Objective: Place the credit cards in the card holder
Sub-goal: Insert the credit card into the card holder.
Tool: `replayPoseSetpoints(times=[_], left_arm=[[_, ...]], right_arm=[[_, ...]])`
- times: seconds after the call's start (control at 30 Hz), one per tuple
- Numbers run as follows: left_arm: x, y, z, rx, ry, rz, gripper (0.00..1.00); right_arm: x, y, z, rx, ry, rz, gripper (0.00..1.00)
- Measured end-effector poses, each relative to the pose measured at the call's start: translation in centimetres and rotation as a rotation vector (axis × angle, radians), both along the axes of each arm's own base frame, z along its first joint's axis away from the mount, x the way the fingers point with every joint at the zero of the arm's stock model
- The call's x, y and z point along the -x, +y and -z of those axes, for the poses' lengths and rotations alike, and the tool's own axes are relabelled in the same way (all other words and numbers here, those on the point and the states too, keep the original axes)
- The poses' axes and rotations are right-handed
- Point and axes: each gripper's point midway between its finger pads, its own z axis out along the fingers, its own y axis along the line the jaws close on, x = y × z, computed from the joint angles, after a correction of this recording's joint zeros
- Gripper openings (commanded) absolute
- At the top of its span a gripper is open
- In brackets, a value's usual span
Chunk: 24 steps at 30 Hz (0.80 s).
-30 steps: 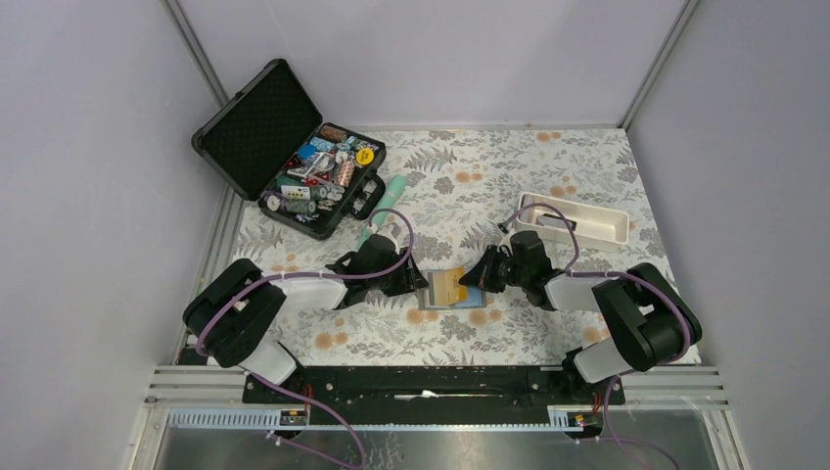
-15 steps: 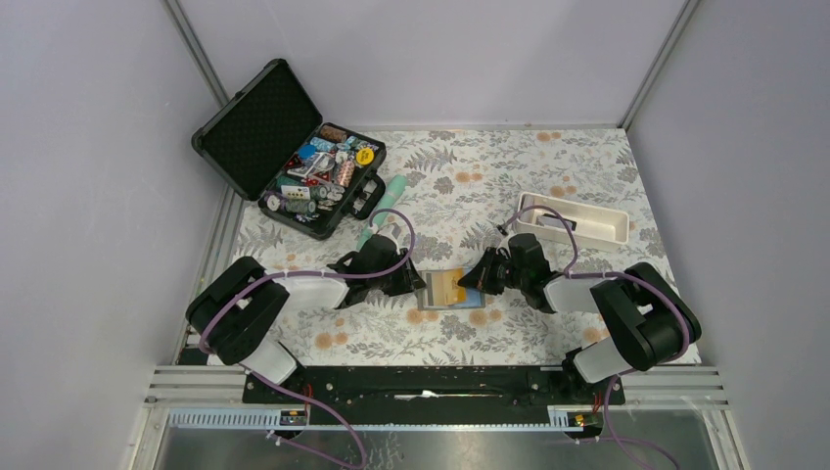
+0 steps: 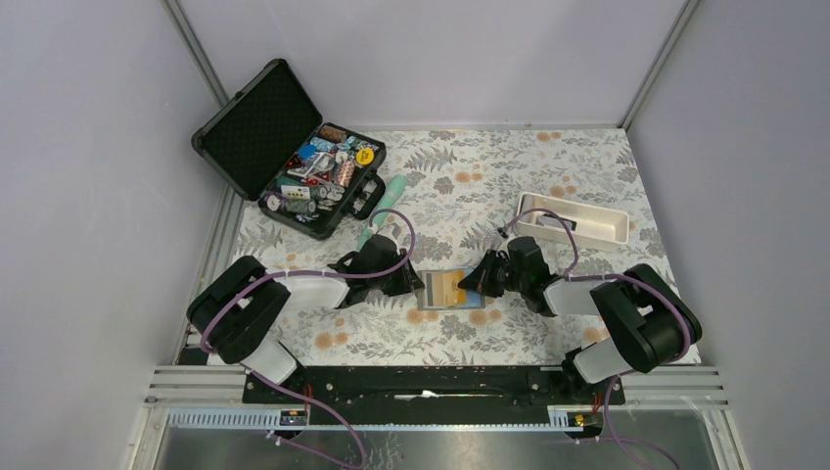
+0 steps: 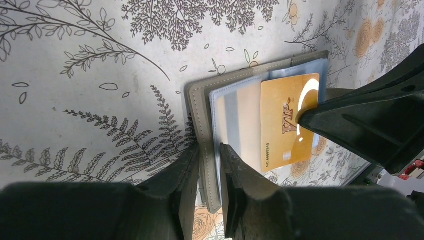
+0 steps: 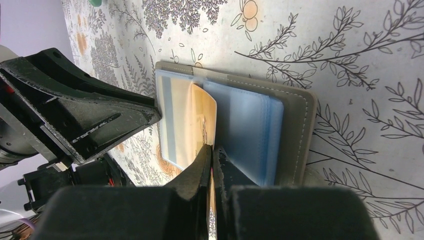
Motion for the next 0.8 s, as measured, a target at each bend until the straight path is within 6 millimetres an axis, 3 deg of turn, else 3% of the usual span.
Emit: replayPoseSetpoints(times=[0.8], left_arm=[[-0.03, 0.05, 0.07, -0.003, 0.0, -0.002, 0.19]], right_arm=[[0.13, 0.24, 0.05, 0.007, -0.011, 0.017, 0.0]])
